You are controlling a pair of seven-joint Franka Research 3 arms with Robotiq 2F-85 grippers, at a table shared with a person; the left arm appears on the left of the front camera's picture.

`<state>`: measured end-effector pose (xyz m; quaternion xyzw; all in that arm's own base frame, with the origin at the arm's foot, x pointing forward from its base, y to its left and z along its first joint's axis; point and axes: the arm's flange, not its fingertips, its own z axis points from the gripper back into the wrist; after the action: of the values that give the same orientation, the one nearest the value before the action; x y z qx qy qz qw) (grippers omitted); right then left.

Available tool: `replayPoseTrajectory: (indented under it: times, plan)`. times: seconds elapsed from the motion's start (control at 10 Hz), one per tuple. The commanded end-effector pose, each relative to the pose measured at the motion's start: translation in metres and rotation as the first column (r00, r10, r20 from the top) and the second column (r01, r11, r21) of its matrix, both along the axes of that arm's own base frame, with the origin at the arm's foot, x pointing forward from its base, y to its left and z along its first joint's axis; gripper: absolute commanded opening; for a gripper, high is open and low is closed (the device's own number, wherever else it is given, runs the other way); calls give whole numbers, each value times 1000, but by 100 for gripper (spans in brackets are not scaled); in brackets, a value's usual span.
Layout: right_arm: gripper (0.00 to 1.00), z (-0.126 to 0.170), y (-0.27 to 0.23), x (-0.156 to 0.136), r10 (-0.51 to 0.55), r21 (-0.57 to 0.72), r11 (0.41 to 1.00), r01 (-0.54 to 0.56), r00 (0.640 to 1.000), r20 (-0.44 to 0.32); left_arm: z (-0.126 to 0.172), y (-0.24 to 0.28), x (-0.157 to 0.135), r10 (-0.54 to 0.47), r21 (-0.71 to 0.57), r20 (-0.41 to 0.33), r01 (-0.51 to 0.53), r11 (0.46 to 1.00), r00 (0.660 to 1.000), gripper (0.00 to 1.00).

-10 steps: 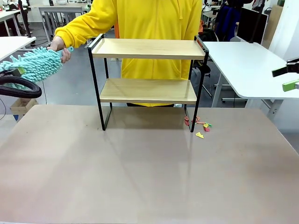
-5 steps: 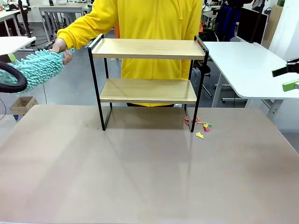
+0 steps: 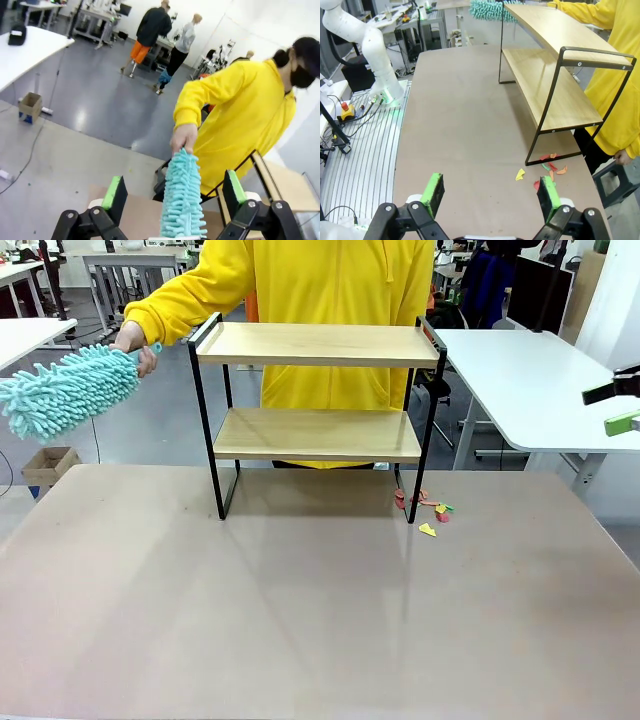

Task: Clean the shelf.
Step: Hand the Duster back to the human.

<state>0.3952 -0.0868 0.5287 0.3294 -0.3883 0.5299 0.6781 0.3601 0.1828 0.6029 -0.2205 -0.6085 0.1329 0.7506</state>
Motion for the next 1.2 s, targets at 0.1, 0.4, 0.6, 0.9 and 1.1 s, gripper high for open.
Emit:
replayPoseTrajectory:
  times: [0.1,0.4,0.6,0.9,1.1]
  plan:
    - [100,4,0,-1,-1,5,1000,1,1000,-7,13,21,-2,-22,-13,18,23,1000,1000,100]
    - [100,4,0,-1,-1,5,1000,1,1000,-7,12,17,-6,7,-23,10,-7,1000,1000,100]
    - [100,4,0,-1,-1,5,1000,1,1000,-7,12,17,-6,7,-23,10,-7,1000,1000,100]
    - [100,4,0,-1,-1,5,1000,1,1000,-7,12,17,-6,7,-23,10,-7,1000,1000,100]
    - [100,4,0,-1,-1,5,1000,1,1000,-7,12,17,-6,7,-23,10,-7,1000,1000,100]
